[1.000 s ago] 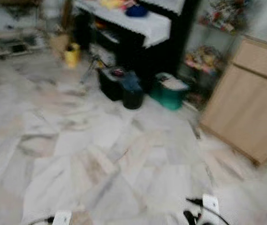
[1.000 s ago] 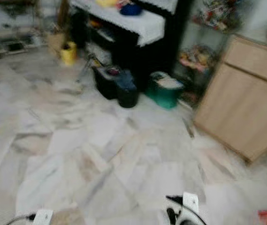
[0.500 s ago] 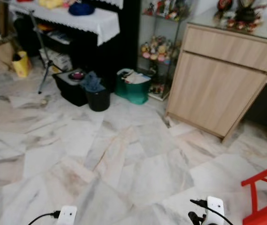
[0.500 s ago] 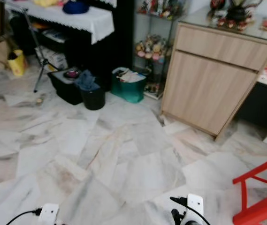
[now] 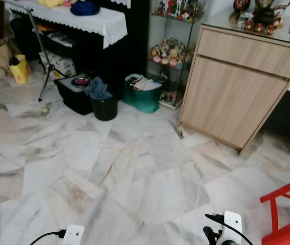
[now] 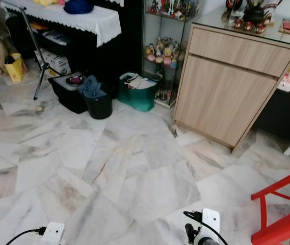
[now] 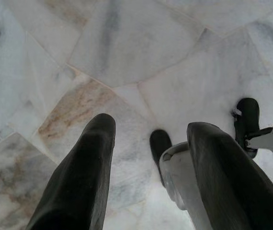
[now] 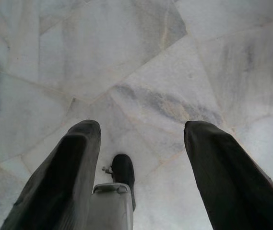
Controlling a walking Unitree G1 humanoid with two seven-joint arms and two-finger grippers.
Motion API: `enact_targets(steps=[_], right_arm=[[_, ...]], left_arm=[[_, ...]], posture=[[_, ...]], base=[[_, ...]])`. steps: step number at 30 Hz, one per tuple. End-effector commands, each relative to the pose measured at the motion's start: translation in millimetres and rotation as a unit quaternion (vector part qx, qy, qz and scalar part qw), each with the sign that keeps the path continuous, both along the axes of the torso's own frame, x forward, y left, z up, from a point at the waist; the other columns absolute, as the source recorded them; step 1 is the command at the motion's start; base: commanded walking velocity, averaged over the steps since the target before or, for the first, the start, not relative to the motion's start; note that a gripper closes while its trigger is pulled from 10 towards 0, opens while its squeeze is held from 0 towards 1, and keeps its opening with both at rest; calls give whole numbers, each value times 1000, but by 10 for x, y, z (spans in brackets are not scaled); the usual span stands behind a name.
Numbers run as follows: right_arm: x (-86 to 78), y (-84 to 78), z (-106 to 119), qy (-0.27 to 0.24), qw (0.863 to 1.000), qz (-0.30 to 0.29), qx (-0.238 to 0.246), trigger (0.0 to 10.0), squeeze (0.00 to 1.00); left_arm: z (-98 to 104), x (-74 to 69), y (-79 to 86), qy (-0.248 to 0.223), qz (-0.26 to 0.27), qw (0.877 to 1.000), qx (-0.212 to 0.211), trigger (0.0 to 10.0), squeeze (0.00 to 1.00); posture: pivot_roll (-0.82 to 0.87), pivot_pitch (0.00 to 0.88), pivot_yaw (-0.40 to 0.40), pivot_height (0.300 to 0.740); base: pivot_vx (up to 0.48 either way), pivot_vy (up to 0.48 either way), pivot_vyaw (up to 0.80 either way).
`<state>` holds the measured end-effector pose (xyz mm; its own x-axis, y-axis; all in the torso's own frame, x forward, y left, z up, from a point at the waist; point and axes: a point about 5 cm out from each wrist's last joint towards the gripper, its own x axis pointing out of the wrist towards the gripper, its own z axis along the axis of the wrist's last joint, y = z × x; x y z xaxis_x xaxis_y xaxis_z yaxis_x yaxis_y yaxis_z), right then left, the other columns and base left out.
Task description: Hang keys on a hook
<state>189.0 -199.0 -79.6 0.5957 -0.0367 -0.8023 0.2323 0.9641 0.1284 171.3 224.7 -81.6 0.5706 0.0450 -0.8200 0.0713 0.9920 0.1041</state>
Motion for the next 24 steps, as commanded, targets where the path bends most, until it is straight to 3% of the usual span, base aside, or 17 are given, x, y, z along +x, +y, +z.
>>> enact_targets(steps=[1,4,14,24], right_arm=[[51,-32,31,-9,1000,-9,-2,10000,0],[51,-30,30,-7,1000,-7,-1,10000,0],[31,-15,18,-5,1000,-3,2,10000,0],[28,-16,19,-13,1000,-22,-1,10000,0]], left_arm=[[-18,-6,-54,7,-6,1000,-2,10000,0],[-13,9,-63,3,-6,1000,-2,10000,0],[-27,-45,-32,6,-4,1000,1,10000,0],[-24,-33,-49,4,-13,1000,0,10000,0]], posture=[[85,0,-43,740],[89,0,-45,740],[100,0,-41,740],[83,0,-27,740]], base=[[0,-322,0],[0,-325,-138],[0,-325,-762],[0,-324,0]])
